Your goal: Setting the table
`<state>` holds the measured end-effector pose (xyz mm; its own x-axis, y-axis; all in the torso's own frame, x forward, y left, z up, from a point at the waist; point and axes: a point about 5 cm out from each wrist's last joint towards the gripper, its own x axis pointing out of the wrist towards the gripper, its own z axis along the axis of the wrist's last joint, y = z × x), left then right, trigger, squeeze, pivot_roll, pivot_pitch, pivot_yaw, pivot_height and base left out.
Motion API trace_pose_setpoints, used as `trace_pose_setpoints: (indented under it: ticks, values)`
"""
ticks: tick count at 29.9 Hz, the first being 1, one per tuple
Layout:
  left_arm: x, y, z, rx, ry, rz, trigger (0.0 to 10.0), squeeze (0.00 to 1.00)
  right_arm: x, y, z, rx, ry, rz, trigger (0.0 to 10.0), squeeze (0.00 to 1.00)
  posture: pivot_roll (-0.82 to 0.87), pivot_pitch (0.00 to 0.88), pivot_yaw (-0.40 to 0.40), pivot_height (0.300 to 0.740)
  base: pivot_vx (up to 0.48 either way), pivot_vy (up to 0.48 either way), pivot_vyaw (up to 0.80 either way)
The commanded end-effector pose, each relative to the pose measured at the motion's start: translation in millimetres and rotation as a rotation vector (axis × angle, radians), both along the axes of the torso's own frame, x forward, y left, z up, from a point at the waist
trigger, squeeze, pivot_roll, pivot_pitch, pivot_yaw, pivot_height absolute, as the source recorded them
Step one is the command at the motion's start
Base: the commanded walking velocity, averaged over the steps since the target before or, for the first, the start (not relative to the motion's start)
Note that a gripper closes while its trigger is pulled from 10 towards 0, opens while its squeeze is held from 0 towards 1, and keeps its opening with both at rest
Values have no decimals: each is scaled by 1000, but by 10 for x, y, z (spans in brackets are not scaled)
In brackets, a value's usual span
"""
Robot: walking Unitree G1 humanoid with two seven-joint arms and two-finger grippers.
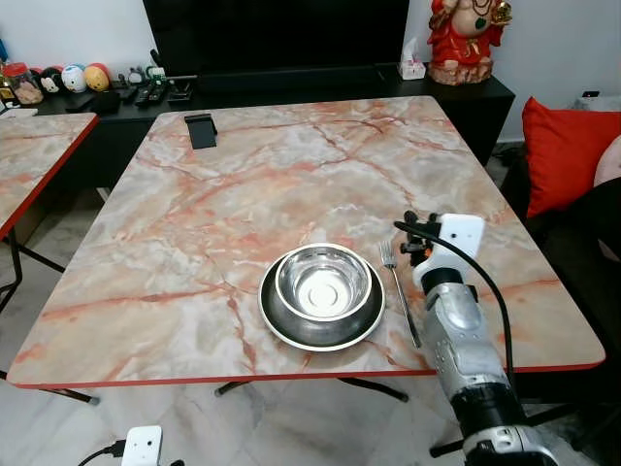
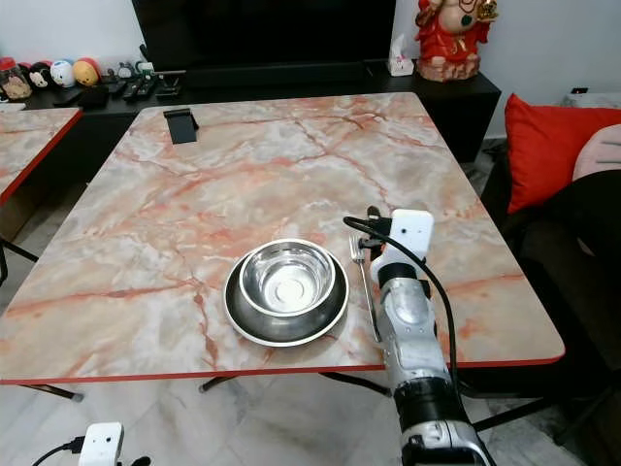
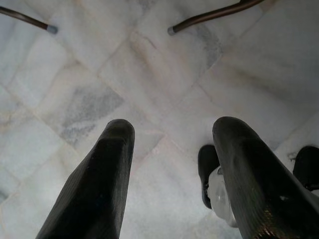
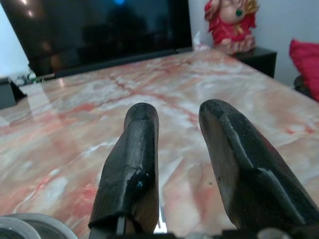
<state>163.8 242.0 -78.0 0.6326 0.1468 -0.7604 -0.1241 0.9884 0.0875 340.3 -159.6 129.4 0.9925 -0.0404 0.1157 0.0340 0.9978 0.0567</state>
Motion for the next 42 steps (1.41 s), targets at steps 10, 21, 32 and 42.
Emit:
trace_pose_setpoints:
  ticks: [10, 21, 32, 42]
  values:
    - [-48, -95, -47, -28, 12, 21, 10000, 0, -28, -129, 164, -30, -96, -20, 10000, 0, -103, 0, 10, 720, 0, 0, 0]
    - [-46, -250, -84, -61, 12, 34, 10000, 0, 52, -127, 247, -35, -108, -1, 10000, 0, -83, 0, -23, 720, 0, 0, 0]
    - [-63, -182, -77, -44, 16, 39, 10000, 0, 57, -124, 186, 34, -76, -14, 10000, 0, -91, 0, -3, 720, 0, 0, 0]
    - [-28, -188, -64, -48, 7, 43, 10000, 0, 85, -113, 214, 31, -77, -17, 10000, 0, -84, 0, -6, 720, 0, 375, 0]
